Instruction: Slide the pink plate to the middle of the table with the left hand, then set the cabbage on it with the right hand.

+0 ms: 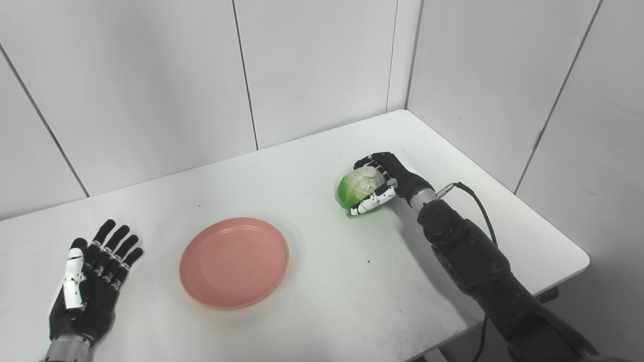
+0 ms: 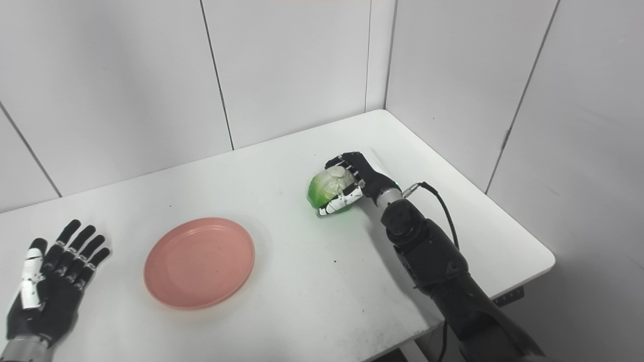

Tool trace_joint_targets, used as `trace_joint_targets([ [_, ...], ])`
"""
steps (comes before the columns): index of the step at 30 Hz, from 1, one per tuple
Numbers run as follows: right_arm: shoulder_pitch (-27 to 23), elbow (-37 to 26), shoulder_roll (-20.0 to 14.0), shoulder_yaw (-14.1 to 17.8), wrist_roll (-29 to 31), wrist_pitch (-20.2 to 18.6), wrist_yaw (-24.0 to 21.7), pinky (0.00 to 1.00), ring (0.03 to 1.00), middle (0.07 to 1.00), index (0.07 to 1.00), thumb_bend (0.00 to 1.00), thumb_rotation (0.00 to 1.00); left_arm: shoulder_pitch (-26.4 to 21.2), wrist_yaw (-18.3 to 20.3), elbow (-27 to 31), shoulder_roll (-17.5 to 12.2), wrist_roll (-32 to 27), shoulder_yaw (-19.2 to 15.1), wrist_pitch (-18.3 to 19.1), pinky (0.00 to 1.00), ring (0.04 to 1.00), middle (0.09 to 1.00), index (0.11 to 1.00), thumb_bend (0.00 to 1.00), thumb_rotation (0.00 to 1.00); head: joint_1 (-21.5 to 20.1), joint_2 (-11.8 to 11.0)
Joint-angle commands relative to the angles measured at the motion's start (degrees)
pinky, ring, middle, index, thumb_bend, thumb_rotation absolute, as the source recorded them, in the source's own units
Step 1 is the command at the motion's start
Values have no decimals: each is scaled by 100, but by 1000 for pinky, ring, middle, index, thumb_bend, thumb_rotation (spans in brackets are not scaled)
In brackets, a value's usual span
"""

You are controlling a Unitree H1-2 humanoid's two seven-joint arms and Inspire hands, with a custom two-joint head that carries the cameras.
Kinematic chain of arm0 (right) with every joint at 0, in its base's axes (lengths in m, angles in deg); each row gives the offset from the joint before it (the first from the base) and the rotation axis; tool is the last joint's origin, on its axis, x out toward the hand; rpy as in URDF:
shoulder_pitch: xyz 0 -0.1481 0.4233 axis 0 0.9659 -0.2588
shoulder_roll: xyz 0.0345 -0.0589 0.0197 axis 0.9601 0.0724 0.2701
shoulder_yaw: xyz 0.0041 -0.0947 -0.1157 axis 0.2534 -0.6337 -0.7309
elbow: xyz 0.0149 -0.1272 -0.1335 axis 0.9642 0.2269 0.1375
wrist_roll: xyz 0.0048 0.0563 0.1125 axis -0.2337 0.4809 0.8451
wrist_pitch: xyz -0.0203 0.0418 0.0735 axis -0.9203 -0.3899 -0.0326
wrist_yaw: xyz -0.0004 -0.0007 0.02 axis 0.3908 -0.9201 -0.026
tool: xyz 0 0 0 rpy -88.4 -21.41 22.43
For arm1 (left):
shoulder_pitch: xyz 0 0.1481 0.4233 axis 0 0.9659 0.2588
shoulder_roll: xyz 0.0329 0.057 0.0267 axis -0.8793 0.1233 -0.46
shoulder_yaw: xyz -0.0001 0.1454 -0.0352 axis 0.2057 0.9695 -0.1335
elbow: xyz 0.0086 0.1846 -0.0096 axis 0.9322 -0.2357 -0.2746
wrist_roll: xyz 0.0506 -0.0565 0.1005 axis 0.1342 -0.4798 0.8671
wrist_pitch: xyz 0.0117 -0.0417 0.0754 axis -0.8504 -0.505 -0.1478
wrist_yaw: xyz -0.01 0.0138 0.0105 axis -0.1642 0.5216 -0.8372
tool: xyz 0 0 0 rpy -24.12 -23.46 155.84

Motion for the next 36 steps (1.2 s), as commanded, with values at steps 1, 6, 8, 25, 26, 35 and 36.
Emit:
trace_joint_targets([
  [1, 60, -299, -2, 41, -38, -70, 18, 494, 477, 473, 498, 530, 0, 163, -175, -67, 39, 98, 42, 284, 888, 896, 905, 897, 444, 1000, 1, -6],
  [6, 63, -1122, -35, 2, -151, -566, -216, 509, 478, 470, 505, 529, 0, 202, -252, 14, 87, 148, 99, 264, 897, 896, 904, 896, 454, 1000, 134, -25],
  [8, 19, -1402, -30, -14, -196, -715, -312, 503, 476, 469, 507, 528, 0, 225, -266, 57, 108, 144, 117, 266, 904, 900, 908, 899, 456, 1000, 175, -32],
  [25, -611, -2096, 89, -408, -404, -519, -855, 403, 428, 474, 499, 529, 0, 371, -695, 484, 464, 302, 320, 384, 884, 894, 902, 896, 450, 1000, 883, -94],
  [26, -643, -2090, 122, -455, -440, -519, -869, 382, 408, 475, 497, 530, 0, 381, -730, 521, 500, 322, 328, 398, 885, 894, 902, 896, 446, 1000, 986, -94],
  [35, -870, -1783, 599, -804, -373, -207, -1016, 404, 442, 486, 485, 529, 0, 440, -1011, 737, 787, 518, 467, 392, 890, 894, 898, 889, 439, 1000, 1559, -90],
  [36, -901, -1749, 666, -858, -415, -214, -1014, 405, 443, 486, 485, 529, 0, 444, -1035, 760, 822, 540, 479, 389, 888, 893, 897, 887, 439, 1000, 1658, -78],
])
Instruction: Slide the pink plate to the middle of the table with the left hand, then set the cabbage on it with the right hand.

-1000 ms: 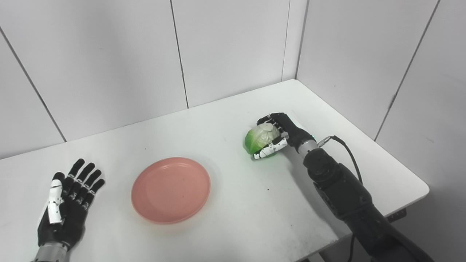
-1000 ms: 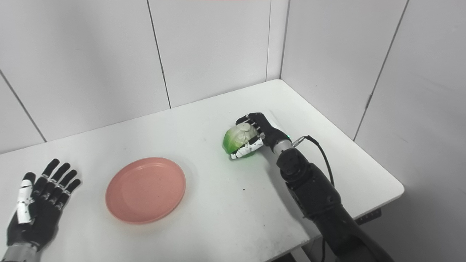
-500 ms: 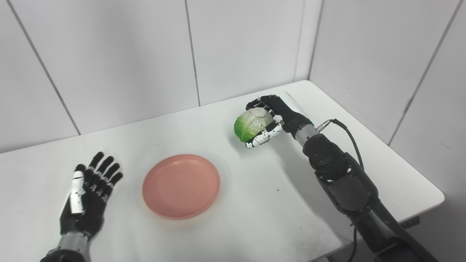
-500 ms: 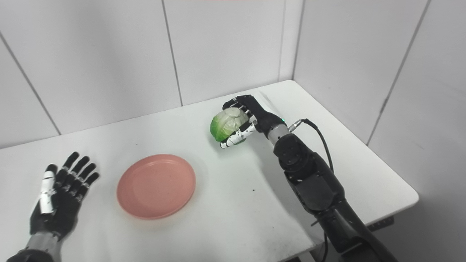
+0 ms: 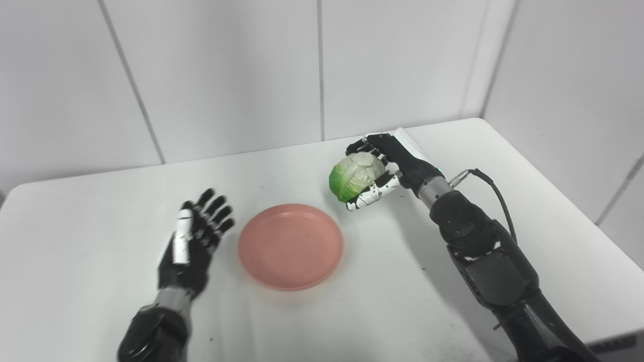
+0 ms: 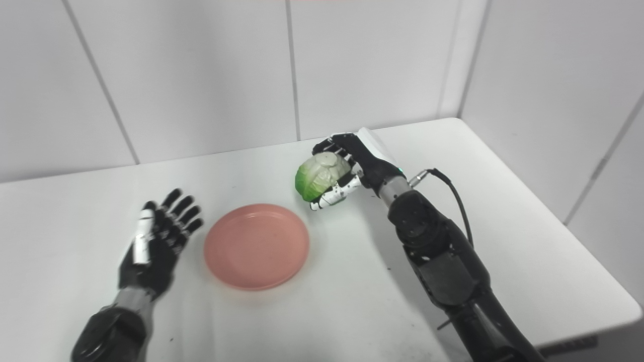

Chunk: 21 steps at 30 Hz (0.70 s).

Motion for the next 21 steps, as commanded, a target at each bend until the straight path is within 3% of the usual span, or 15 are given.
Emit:
trace_joint_targets([
  [1, -371, -40, 63, -41, -50, 313, 45, 382, 426, 485, 486, 529, 0, 112, -146, -34, 67, 119, 71, 253, 889, 892, 897, 887, 440, 1000, 6, -7],
  [15, -519, 615, 698, -427, -201, 889, 144, 393, 438, 488, 482, 529, 0, 93, -450, 143, 328, 293, 185, 381, 891, 894, 891, 880, 441, 1000, 569, 112],
  [21, -474, 727, 891, -506, -192, 846, 100, 392, 435, 477, 492, 529, 0, 101, -507, 227, 399, 331, 216, 468, 888, 896, 891, 884, 443, 1000, 721, 169],
])
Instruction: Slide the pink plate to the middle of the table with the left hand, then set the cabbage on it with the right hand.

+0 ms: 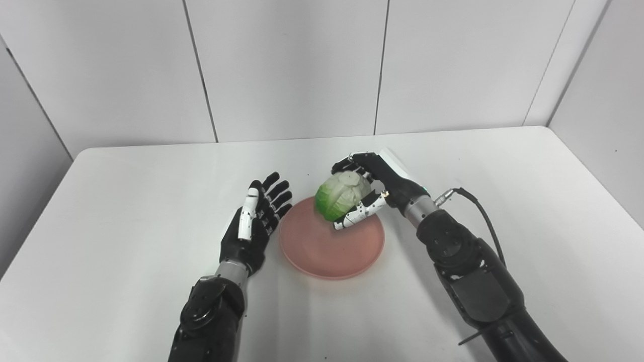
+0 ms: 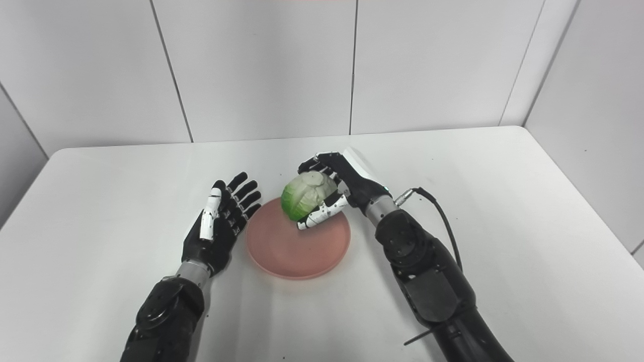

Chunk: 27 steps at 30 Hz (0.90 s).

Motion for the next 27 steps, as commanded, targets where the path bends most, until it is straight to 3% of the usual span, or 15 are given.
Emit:
trace_joint_targets([
  [1, -217, -64, 108, 5, 25, 234, 54, 388, 434, 475, 493, 529, 0, 43, -115, -42, 89, 66, 33, 230, 883, 892, 888, 881, 442, 1000, 8, 19],
  [6, -172, 67, 199, -122, -98, 314, 93, 323, 376, 448, 506, 529, 0, 38, -140, -12, 141, 116, 59, 244, 879, 891, 887, 885, 438, 1000, 83, 66],
  [14, -31, 97, 236, -287, -229, 276, 62, 347, 399, 436, 510, 528, 0, 57, -183, 87, 171, 159, 78, 305, 882, 891, 890, 883, 440, 1000, 72, 160],
  [20, 84, 118, 122, -474, -423, 589, 67, 355, 405, 451, 509, 527, 0, 69, -166, 168, 181, 167, 84, 367, 885, 890, 893, 883, 442, 1000, 47, 231],
  [27, 155, 65, 20, -592, -631, 674, 19, 381, 384, 485, 519, 516, 0, 59, -144, 172, 172, 174, 80, 385, 889, 888, 892, 882, 441, 1000, 8, 263],
])
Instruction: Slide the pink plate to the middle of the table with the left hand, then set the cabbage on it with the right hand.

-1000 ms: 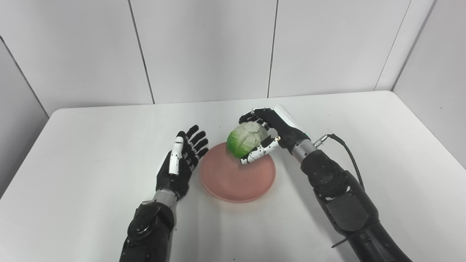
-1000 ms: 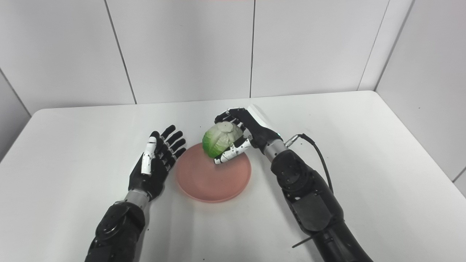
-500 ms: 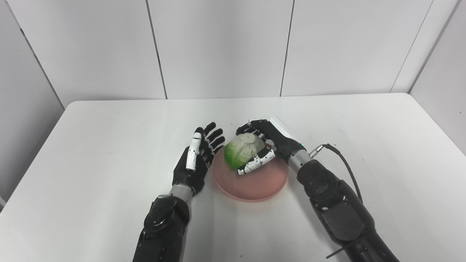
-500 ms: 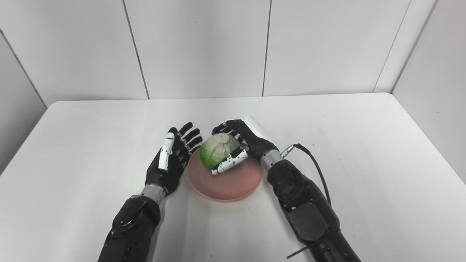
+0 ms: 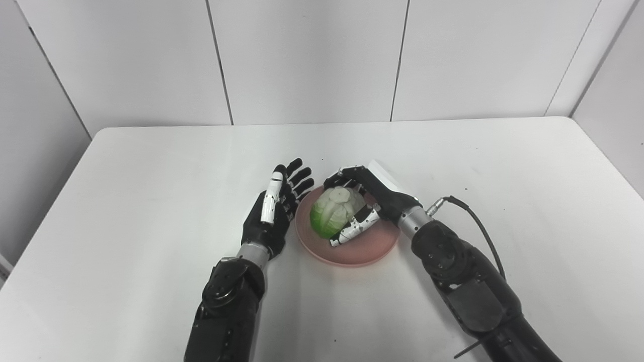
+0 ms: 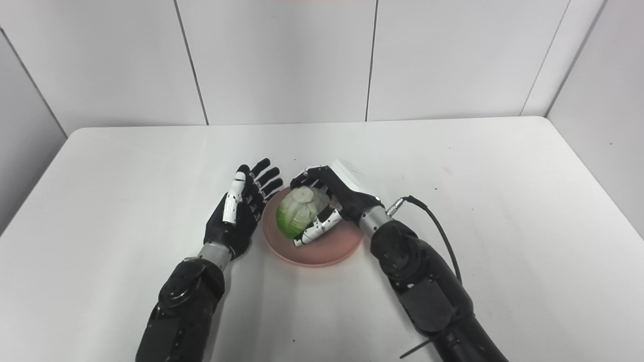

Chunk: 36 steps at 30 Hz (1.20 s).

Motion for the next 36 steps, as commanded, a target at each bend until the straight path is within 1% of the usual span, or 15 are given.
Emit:
trace_joint_targets([
  [1, -68, -115, -76, -26, -118, 207, 14, 382, 382, 486, 520, 516, 0, 15, -27, -6, 35, -1, 12, 159, 891, 890, 894, 882, 440, 1000, -17, 25],
  [6, -52, -145, -97, -34, -191, 209, 35, 402, 390, 490, 519, 516, 0, 7, -27, 3, 29, -1, 6, 178, 891, 892, 893, 881, 445, 1000, -28, 32],
  [12, -34, -195, -115, 16, -55, 313, -43, 446, 405, 496, 545, 514, 0, 5, -22, -1, 27, -5, -2, 178, 879, 890, 893, 882, 443, 1000, -52, 33],
  [13, -32, -196, -118, 25, -21, 354, -53, 480, 482, 486, 525, 523, 0, 6, -27, -1, 28, -3, -3, 179, 873, 888, 891, 881, 444, 1000, -52, 33],
  [14, -41, -200, -139, 33, 44, 415, -104, 491, 508, 483, 518, 526, 0, 7, -21, -2, 29, -11, -7, 173, 872, 888, 891, 880, 444, 1000, -56, 39],
  [15, -49, -202, -154, 38, 89, 456, -141, 556, 595, 609, 633, 774, 63, 8, -15, -3, 29, -17, -9, 169, 864, 886, 889, 879, 440, 1000, -56, 39],
  [16, -64, -244, -169, 39, 121, 423, -203, 584, 631, 654, 675, 844, 98, 9, -12, 0, 28, -19, -8, 170, 861, 885, 888, 879, 439, 1000, -58, 38],
  [17, -73, -275, -177, 41, 141, 395, -248, 632, 689, 717, 735, 913, 162, 10, -11, 3, 27, -20, -8, 172, 855, 882, 887, 880, 438, 1000, -58, 38],
  [18, -80, -305, -180, 41, 142, 363, -277, 636, 694, 723, 741, 920, 169, 11, -9, 7, 24, -18, -5, 178, 854, 882, 887, 880, 438, 1000, -59, 40],
  [20, -92, -375, -174, 52, 158, 282, -357, 688, 751, 779, 799, 971, 233, 6, 18, -16, 1, 0, 15, 170, 857, 886, 896, 889, 440, 1000, -68, 46],
  [22, -94, -459, -166, 52, 124, 200, -428, 753, 820, 852, 872, 995, 325, 3, 37, -31, -5, -11, 18, 176, 860, 891, 904, 898, 443, 1000, -75, 55],
  [26, -45, -639, -149, 51, 4, 90, -470, 838, 912, 953, 985, 1000, 527, 10, 55, -20, 4, -39, 7, 178, 866, 895, 906, 891, 433, 1000, -77, 60],
  [27, -19, -697, -141, 55, -46, 70, -445, 840, 914, 955, 988, 1000, 531, 6, 60, -29, 11, -58, -6, 178, 866, 895, 906, 891, 433, 1000, -85, 57],
  [29, 23, -798, -125, 76, -113, 21, -420, 856, 941, 988, 998, 1000, 613, -2, 77, -41, 15, -75, -20, 178, 858, 891, 903, 889, 427, 1000, -106, 58],
  [36, 205, -1069, -22, 215, -478, 50, -46, 830, 950, 1000, 1000, 1000, 693, -10, 51, -7, 8, -77, -40, 231, 862, 903, 906, 885, 434, 1000, -144, 75],
])
